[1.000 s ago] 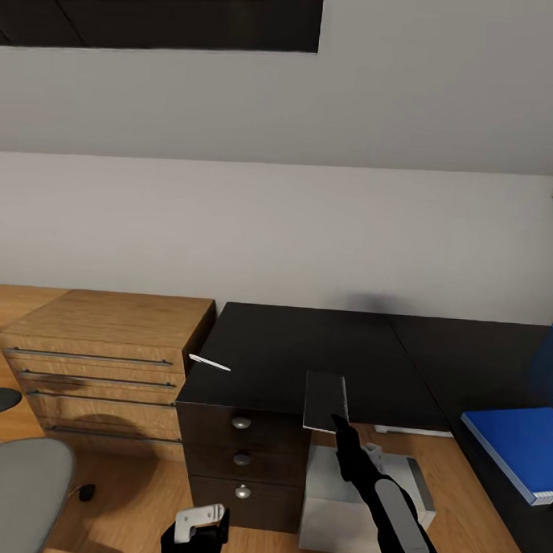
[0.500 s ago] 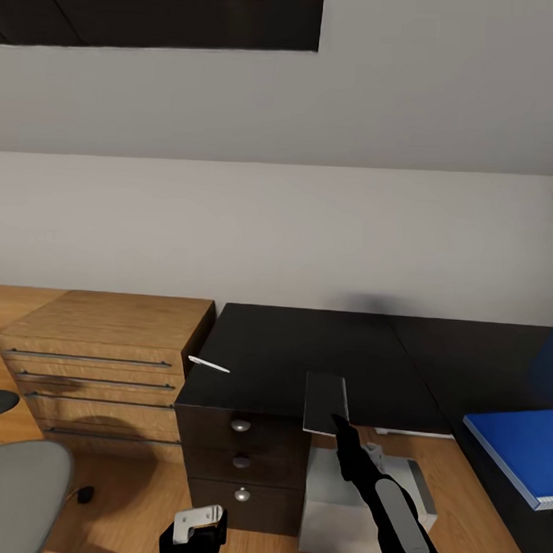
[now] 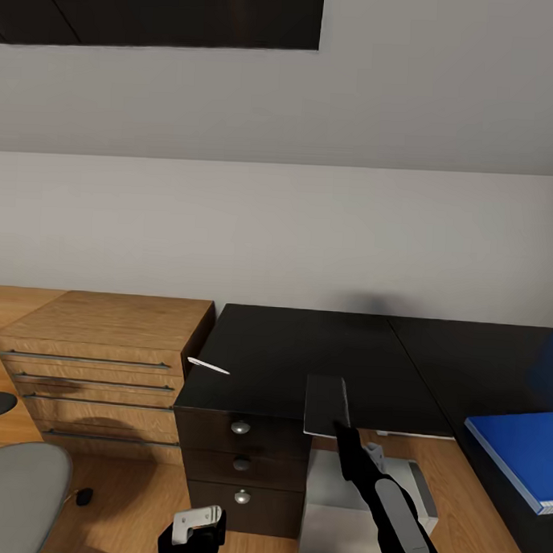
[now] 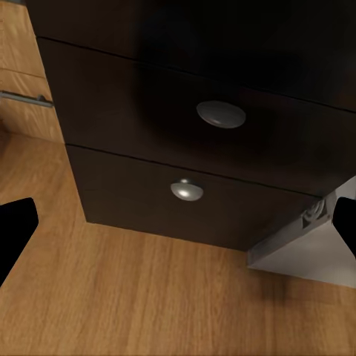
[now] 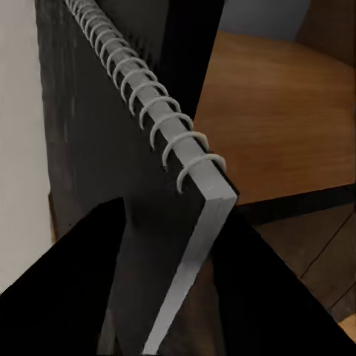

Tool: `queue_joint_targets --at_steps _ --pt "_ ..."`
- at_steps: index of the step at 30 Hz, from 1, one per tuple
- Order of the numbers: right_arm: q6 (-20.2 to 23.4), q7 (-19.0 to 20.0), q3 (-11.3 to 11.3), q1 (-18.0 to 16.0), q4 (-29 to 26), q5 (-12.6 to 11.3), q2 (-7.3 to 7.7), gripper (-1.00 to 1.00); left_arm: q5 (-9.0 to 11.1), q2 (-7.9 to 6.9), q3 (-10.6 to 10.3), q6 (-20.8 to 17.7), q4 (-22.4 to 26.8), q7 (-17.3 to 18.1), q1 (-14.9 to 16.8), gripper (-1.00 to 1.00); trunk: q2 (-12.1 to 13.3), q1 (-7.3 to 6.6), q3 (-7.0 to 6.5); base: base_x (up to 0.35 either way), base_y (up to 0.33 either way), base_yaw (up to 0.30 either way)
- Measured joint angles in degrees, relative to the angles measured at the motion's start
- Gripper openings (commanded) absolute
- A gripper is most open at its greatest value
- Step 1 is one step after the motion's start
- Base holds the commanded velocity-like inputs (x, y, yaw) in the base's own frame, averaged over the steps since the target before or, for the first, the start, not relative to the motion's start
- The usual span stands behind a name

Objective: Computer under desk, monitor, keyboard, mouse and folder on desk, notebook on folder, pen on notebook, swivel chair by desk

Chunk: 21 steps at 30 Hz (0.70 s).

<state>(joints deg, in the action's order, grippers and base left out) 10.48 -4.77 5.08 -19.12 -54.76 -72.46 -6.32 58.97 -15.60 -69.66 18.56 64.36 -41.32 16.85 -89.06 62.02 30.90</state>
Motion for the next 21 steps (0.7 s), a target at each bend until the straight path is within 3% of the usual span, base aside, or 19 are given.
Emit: queue_joint_targets --at_steps 11,17,21 --pt "-0.72 0.05 -0.02 0.00 0.03 0.04 0.05 -1.00 -0.09 0.04 -0.05 0.00 -0.29 0.14 0.00 1.00 0.00 0.00 0.00 0.001 0.000 0.000" --pt "-0.72 0.16 -0.03 0.00 0.00 0.02 0.10 -1.00 -0.08 0.01 -0.06 -0.06 -0.30 -0.08 0.01 1.00 2.39 -1.31 -1.07 0.000 0.000 0.000" --pt "-0.77 2.90 0.04 0.04 -0.21 0.11 0.19 -1.00 0.11 0.01 -0.02 -0.09 -0.32 -0.12 0.01 1.00 4.00 -2.19 -1.79 0.000 0.000 0.000"
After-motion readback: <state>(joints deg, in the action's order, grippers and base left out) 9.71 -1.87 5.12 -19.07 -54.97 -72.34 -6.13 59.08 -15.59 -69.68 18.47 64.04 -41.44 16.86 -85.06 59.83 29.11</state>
